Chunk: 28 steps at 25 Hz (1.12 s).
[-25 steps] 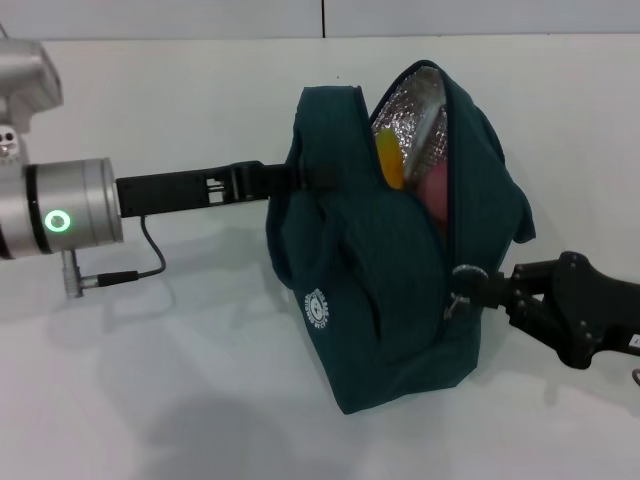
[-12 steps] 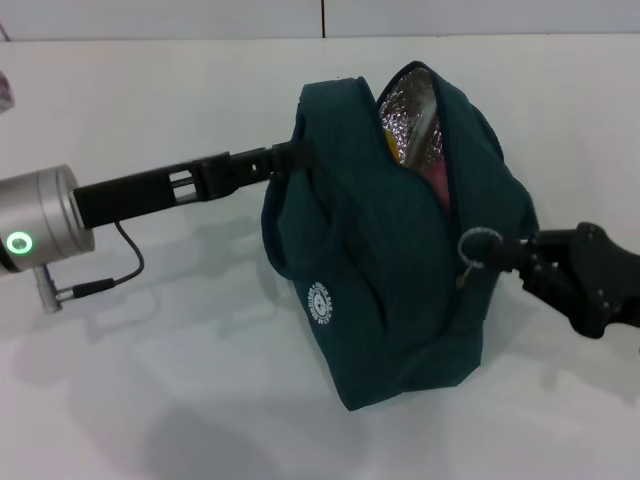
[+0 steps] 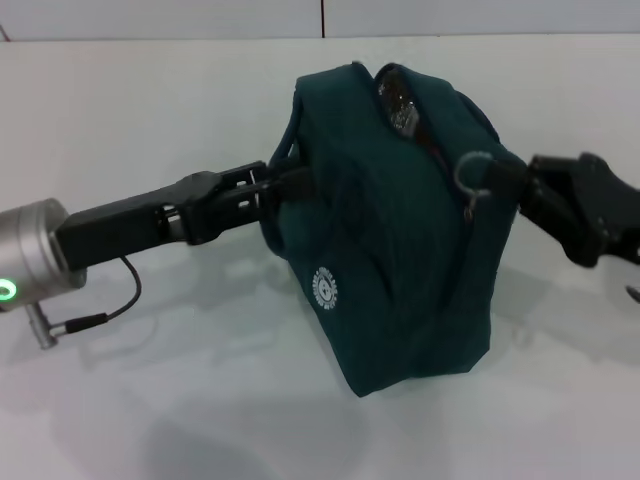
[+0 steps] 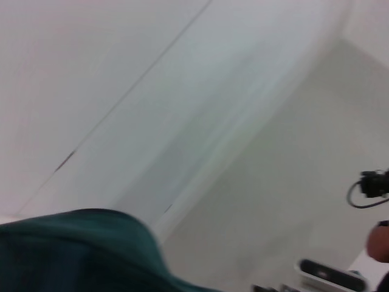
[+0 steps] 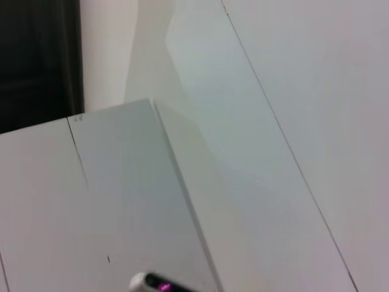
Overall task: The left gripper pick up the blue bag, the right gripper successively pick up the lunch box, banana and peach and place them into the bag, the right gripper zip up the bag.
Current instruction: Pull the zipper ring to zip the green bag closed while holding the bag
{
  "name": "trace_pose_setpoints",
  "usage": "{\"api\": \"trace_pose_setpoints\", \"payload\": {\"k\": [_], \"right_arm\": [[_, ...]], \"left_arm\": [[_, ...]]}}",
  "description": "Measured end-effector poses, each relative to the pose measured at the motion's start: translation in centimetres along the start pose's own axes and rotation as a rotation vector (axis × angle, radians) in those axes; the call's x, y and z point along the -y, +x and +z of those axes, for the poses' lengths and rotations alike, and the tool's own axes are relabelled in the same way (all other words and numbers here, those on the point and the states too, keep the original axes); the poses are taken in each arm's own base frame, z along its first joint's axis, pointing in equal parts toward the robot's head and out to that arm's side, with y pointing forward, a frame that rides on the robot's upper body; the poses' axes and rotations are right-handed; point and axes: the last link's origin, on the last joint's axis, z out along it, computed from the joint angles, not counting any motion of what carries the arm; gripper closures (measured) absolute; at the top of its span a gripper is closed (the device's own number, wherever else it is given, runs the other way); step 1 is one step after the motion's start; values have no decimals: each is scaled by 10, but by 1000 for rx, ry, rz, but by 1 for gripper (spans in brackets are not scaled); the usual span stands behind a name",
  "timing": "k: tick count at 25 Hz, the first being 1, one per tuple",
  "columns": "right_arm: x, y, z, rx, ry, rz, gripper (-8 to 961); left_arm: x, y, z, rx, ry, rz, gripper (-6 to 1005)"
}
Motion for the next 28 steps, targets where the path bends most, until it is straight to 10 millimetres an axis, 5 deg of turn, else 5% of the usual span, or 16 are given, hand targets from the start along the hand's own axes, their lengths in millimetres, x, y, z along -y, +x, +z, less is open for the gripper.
{"api": "trace_pose_setpoints", "payload": {"k": [15,28], "right_arm": [[23,-23,61,16,-69,-11,937],[35,-33,94,-22,-81,-46,937]], "left_arm": [[-16,-33,-23,-84,-24,167,354],[5,-47,-20,-183,171,352,361]]}}
